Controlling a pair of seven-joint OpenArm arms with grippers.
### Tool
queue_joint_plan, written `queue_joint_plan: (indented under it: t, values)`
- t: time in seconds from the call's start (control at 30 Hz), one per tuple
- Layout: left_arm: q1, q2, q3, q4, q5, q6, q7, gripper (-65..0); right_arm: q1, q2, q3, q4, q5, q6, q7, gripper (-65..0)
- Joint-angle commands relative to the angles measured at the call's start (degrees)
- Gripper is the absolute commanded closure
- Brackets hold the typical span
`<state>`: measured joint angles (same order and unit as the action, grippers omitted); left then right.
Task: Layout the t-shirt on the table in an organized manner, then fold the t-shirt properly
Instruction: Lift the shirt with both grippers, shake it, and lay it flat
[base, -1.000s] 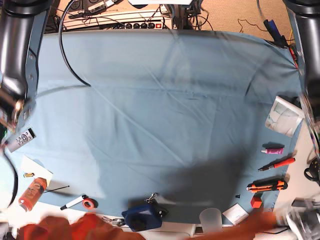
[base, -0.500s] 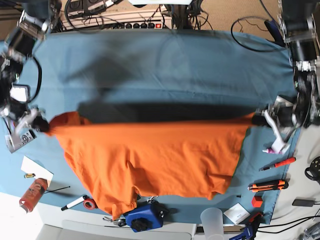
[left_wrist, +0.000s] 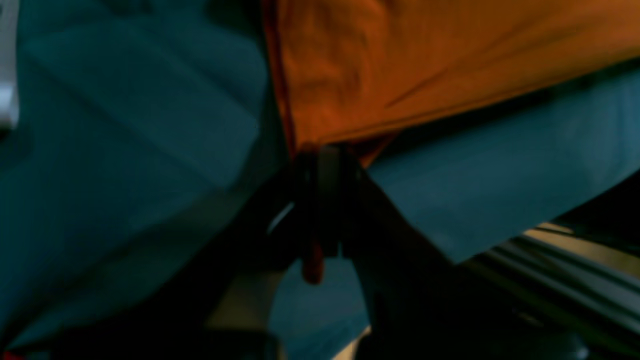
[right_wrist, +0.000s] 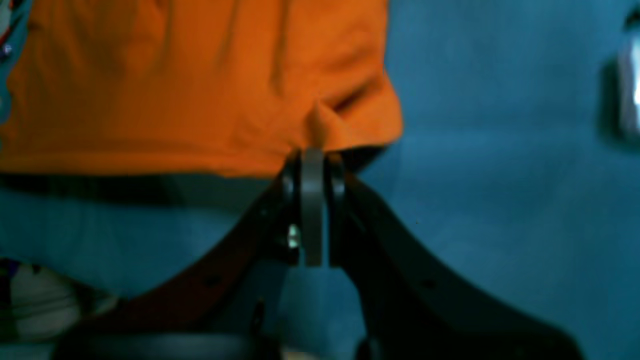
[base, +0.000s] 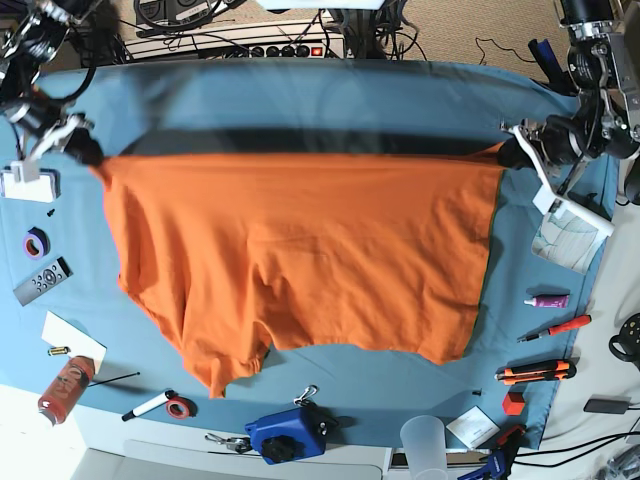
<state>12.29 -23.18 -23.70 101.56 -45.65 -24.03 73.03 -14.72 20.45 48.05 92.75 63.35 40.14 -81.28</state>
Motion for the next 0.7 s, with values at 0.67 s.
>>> queue_joint_plan:
  t: [0.67]
  values:
    - [10.9,-1.1,-0.6,1.4,5.8,1.7,-1.0,0.0,-13.4,1.0,0.7,0.9,4.2,-0.1,1.3,0.0]
